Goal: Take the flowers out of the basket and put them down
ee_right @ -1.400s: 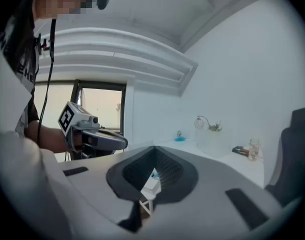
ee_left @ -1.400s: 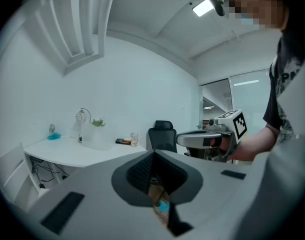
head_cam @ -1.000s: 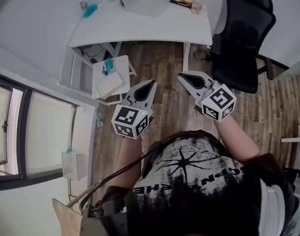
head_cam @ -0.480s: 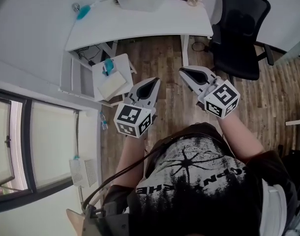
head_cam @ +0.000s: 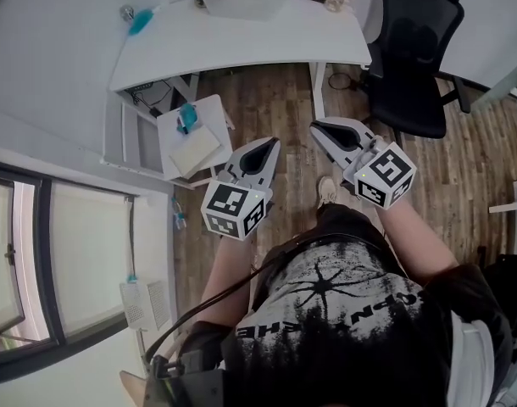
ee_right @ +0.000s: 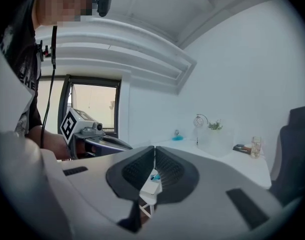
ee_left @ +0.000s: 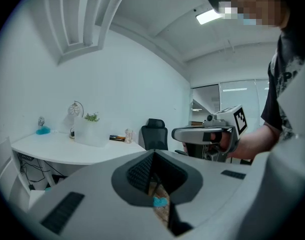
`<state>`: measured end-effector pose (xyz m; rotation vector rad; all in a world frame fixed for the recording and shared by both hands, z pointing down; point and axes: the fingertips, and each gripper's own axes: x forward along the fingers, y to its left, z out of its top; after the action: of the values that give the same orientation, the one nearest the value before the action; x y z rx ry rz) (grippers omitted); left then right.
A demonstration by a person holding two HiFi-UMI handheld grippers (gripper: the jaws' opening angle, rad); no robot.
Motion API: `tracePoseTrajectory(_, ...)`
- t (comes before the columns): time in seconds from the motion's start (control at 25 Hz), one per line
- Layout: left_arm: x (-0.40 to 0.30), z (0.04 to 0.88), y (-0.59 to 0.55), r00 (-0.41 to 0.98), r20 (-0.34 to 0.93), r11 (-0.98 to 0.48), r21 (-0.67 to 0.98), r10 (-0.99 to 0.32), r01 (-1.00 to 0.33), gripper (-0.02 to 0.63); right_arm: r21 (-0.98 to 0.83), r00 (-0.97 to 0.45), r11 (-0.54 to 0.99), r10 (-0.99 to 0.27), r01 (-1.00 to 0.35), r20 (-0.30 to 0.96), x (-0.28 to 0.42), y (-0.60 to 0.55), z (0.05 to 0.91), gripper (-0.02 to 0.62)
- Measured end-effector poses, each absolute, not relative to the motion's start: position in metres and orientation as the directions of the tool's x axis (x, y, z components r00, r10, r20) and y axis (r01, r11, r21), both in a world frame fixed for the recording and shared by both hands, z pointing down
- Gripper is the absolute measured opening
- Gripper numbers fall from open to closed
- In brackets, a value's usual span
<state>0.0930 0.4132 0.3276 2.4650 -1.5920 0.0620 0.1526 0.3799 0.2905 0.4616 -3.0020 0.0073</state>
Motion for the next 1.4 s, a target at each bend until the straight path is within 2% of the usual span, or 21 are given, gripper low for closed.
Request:
tracePoseTrajectory(0.36,0.060,0.335,0.375,0.353,0.168,-0.329,0.158,-0.920,-0.931,0.011,0.019,-0.963,0.972,-0.236,-0.236,0.127,0.120,0.337,0.300,0.020)
tracePoseTrajectory(0.92,0.030,0.331,0.243,0.220,0.201,-0.189,0.163,-0.955,-0.968,0.011,0.042,-0.981,0.994,-0.106,-0.101,0.164,0.090,0.192,0.304,0.020)
tracePoseTrajectory(1.4,0.030,0.342,0.145,0.157,0.233,-0.118,0.174,-0.960,-0.978,0.011,0.018,-0.984,1.000,-0.016,-0.013,0.175,0.084,0.100,0.317,0.020)
